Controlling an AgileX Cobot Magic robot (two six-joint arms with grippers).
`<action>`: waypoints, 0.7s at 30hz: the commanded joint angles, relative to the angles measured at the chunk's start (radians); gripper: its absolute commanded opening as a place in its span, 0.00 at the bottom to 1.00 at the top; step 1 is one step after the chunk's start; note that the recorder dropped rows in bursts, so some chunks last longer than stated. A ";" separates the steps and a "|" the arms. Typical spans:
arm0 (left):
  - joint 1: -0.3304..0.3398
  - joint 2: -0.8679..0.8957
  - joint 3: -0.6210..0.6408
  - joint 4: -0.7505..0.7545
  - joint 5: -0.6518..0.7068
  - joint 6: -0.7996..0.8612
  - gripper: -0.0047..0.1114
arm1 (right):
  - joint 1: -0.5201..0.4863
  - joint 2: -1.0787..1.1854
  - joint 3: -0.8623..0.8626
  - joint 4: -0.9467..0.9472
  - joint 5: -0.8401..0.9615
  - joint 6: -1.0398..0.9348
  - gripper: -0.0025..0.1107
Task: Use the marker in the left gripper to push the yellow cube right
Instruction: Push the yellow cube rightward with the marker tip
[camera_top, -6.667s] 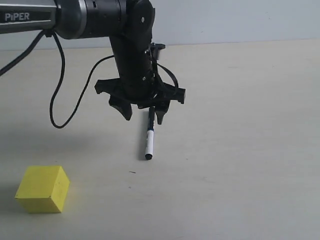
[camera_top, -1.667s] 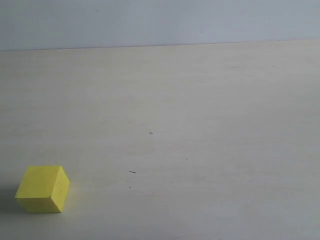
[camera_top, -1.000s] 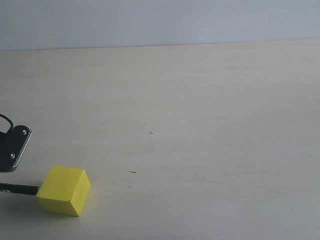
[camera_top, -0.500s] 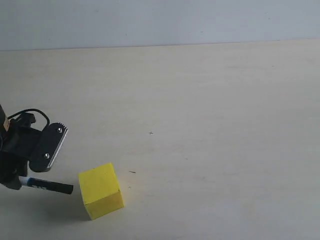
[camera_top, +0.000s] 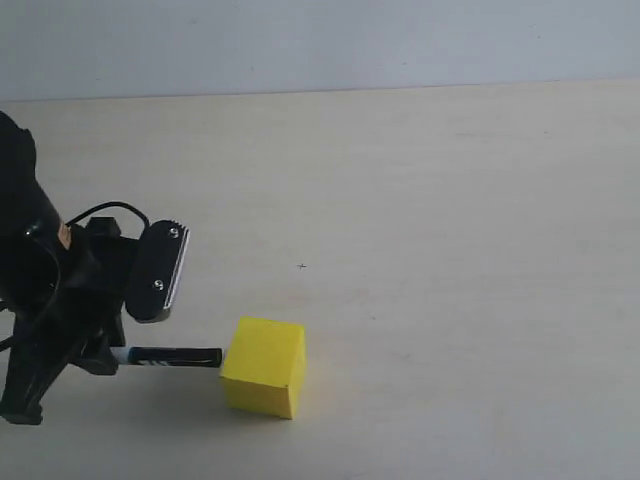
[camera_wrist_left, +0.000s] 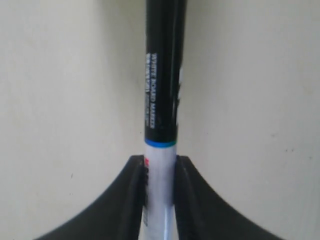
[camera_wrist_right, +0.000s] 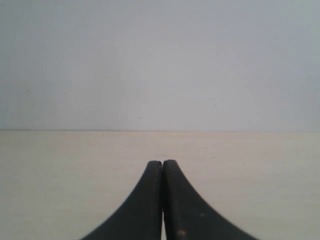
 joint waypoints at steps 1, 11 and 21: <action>0.023 -0.007 -0.021 0.054 0.021 -0.006 0.04 | 0.001 -0.006 0.004 -0.003 -0.007 -0.001 0.02; 0.093 0.029 -0.021 0.126 -0.052 -0.053 0.04 | 0.001 -0.006 0.004 -0.003 -0.007 -0.001 0.02; 0.092 0.131 -0.085 0.155 0.005 -0.082 0.04 | 0.001 -0.006 0.004 -0.003 -0.007 -0.001 0.02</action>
